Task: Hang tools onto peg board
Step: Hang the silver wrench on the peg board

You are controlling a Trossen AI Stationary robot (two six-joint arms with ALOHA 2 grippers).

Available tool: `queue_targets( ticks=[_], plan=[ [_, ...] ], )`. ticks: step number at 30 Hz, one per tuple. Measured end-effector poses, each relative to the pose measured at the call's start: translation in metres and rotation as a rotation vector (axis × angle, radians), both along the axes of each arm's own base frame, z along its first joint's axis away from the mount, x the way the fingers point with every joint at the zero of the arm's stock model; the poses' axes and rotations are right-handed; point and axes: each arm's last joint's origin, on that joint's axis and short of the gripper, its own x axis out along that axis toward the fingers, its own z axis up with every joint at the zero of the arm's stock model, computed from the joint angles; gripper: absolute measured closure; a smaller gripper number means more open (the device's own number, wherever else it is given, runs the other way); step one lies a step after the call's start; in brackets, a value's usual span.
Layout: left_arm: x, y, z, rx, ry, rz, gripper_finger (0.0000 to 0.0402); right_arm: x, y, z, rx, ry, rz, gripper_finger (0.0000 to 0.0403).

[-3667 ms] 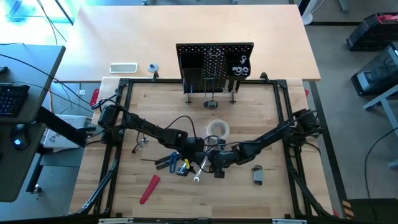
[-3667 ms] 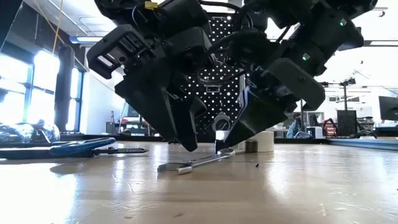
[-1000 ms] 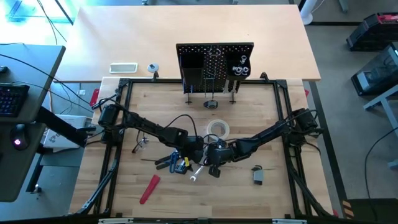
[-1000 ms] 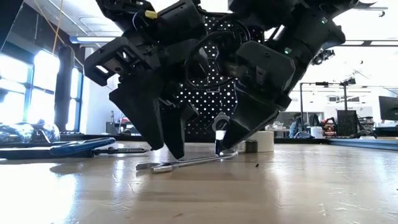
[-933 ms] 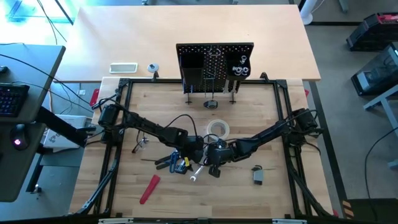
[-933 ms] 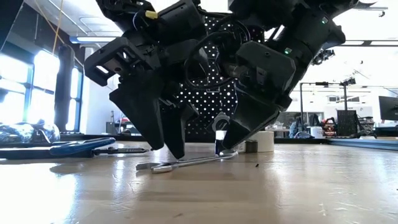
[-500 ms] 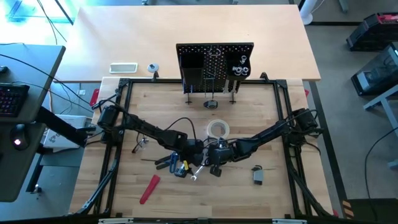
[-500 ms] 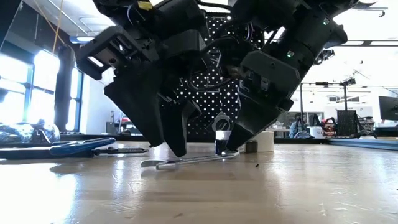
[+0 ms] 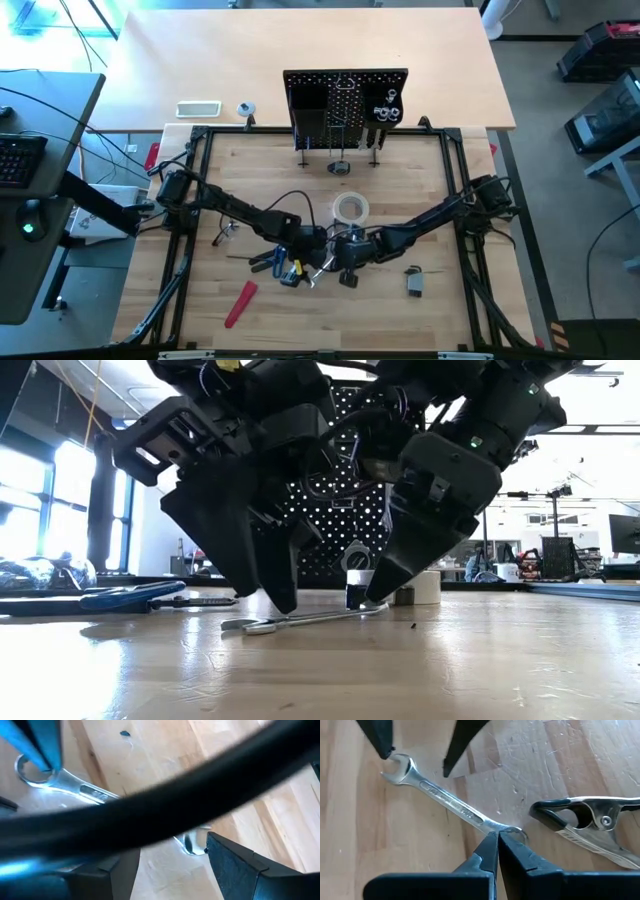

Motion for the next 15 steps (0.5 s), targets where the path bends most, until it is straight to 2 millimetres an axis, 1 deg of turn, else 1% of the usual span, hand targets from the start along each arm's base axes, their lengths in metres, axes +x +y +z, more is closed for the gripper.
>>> queue_targets(
  ticks=[10,15],
  plan=[
    [0.0011,-0.0028,0.0008,-0.004,-0.008,0.025,0.0183,-0.0001,-0.0011,-0.0001,-0.012,-0.003,-0.033,0.0391],
    [0.001,-0.0033,0.0008,-0.008,-0.004,0.032,0.0183,0.003,-0.0001,0.0022,-0.002,-0.043,-0.031,0.0391]
  ],
)
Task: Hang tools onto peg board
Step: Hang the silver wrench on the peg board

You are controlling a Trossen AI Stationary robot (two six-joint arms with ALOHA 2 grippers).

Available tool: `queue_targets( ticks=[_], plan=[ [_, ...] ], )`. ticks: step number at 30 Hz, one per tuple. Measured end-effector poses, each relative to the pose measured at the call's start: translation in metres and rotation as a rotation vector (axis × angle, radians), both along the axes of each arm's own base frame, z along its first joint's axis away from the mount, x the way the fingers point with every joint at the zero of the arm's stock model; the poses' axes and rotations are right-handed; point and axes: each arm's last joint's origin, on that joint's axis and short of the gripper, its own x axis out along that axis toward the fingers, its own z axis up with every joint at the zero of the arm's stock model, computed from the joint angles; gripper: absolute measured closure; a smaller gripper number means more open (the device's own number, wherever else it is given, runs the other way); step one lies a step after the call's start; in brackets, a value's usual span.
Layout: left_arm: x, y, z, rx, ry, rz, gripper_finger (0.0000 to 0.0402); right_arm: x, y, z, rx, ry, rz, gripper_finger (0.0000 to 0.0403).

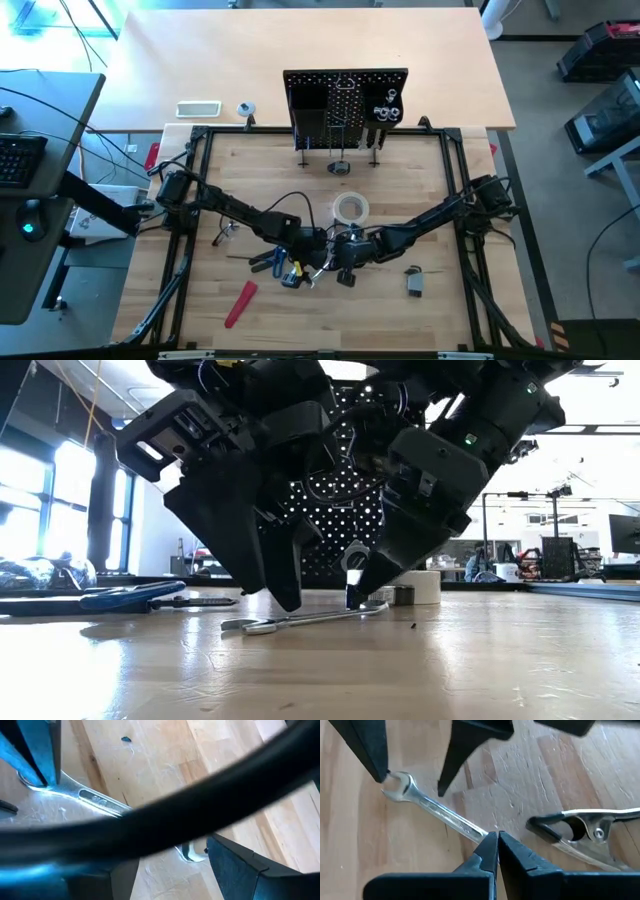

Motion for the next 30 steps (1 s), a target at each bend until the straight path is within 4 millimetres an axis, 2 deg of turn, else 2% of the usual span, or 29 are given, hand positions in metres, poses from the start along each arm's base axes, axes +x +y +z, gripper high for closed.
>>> queue_targets(
  ticks=[15,24,30],
  plan=[
    [-0.0001,0.0,-0.0001,0.001,0.001,0.0,0.0183,-0.0032,-0.0024,-0.0025,-0.035,0.04,-0.011,0.0389],
    [-0.0001,0.0,-0.0001,0.003,-0.001,-0.003,0.0183,-0.0034,-0.0031,-0.0026,-0.052,0.038,-0.022,0.034],
    [0.0,-0.0001,0.0,0.003,-0.004,-0.006,0.0183,-0.0032,-0.0038,0.0067,-0.077,0.0,-0.018,0.0335]
  ],
)
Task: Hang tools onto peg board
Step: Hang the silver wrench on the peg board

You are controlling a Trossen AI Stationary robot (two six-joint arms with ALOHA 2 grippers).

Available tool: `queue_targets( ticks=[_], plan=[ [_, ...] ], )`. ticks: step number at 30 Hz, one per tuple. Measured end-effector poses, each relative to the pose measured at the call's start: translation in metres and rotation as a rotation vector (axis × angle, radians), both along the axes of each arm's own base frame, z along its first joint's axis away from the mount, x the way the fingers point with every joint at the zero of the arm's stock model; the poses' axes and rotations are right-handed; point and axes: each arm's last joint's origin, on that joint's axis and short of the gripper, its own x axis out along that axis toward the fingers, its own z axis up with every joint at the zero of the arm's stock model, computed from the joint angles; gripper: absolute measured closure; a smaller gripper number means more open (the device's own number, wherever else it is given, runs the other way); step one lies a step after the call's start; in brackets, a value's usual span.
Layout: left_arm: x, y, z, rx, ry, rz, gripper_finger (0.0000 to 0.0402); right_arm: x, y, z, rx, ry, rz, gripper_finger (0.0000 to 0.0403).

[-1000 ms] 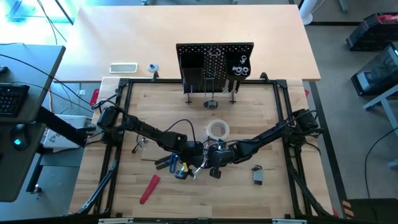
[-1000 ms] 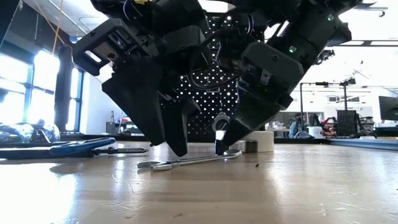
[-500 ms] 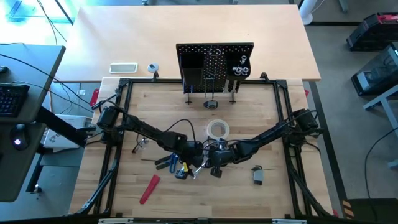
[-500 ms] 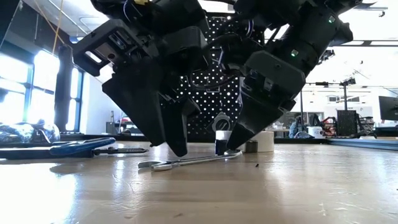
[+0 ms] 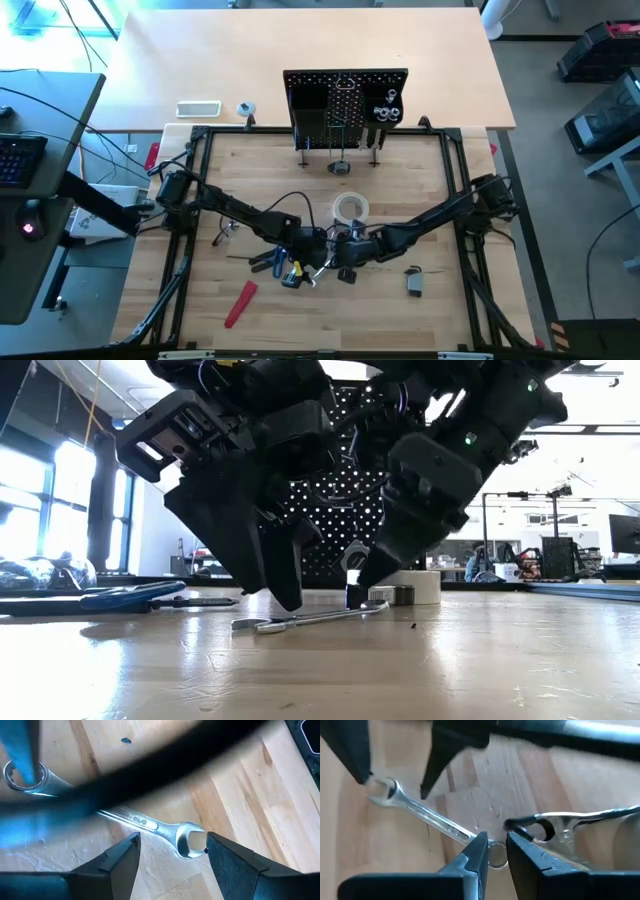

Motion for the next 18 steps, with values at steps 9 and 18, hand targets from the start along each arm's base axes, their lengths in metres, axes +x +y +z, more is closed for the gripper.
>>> queue_targets(
  ticks=[9,18],
  plan=[
    [-0.0004,0.0002,-0.0003,0.001,0.005,0.001,0.0183,-0.0096,-0.0038,0.0061,-0.026,0.067,-0.037,0.0336],
    [0.0003,-0.0001,0.0002,-0.004,0.0,0.006,0.0183,-0.0076,-0.0025,0.0069,0.006,0.045,-0.027,0.0336]
  ],
)
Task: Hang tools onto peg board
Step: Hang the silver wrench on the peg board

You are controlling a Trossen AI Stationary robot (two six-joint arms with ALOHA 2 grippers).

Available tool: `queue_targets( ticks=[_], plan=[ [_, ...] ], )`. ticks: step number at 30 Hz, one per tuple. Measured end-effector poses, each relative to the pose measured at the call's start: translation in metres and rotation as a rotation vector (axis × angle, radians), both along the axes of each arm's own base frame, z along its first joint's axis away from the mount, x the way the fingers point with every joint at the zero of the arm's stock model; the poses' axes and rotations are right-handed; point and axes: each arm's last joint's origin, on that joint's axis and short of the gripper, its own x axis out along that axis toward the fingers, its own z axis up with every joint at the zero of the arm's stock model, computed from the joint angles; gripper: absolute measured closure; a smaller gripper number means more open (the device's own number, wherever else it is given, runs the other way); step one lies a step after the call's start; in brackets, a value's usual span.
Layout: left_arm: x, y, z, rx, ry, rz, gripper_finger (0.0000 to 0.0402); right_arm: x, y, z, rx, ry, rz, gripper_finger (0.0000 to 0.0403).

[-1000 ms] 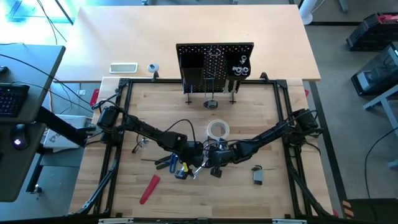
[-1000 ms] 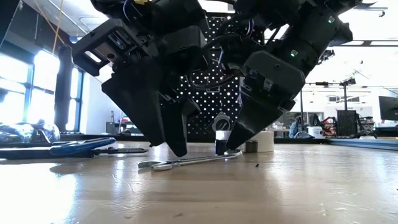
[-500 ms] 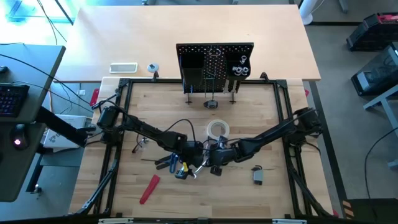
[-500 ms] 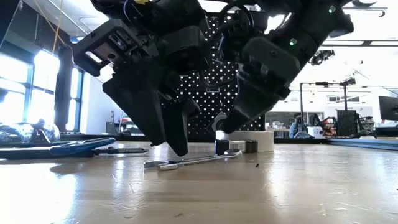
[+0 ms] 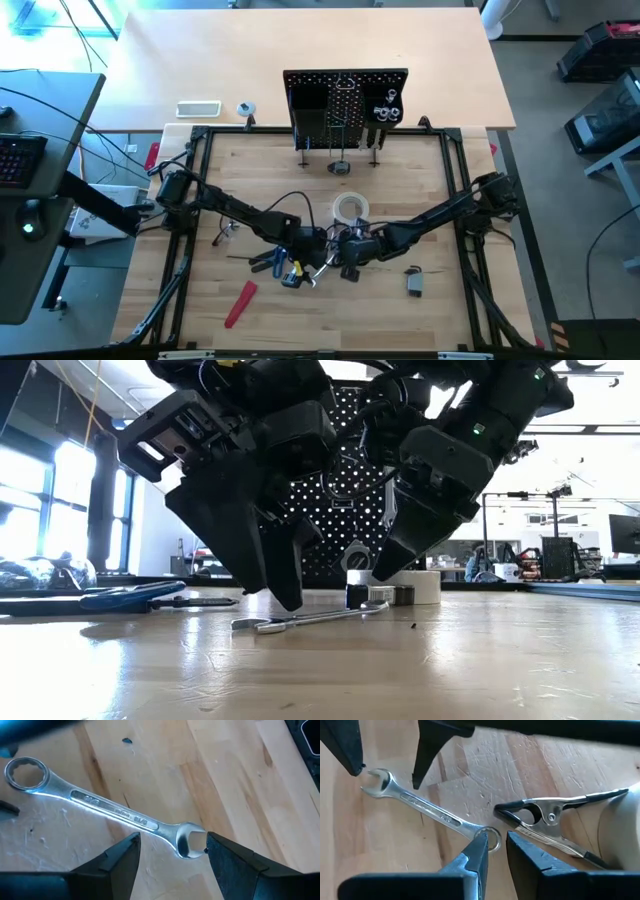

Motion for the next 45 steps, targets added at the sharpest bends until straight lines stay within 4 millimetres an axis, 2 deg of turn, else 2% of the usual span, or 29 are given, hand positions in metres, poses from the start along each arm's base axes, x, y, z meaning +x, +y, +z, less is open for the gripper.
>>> queue_targets(
  ticks=[9,19,29,38,45],
  plan=[
    [0.001,-0.006,0.001,0.031,-0.025,0.025,0.0181,0.003,0.0,-0.011,0.002,0.019,0.003,0.0336],
    [0.002,-0.006,0.001,0.042,-0.037,0.066,0.0159,0.005,-0.002,-0.023,-0.011,0.048,-0.01,0.0336],
    [0.006,-0.007,0.003,0.003,-0.062,0.112,0.0158,0.006,-0.002,-0.029,-0.009,0.058,-0.028,0.0397],
    [0.008,-0.009,-0.01,-0.058,-0.007,0.121,0.0158,0.005,-0.002,-0.031,-0.005,0.064,-0.051,0.0401],
    [0.01,0.002,-0.011,-0.094,0.02,0.133,0.0158,0.001,-0.001,-0.033,0.016,0.095,-0.099,0.0402]
  ],
)
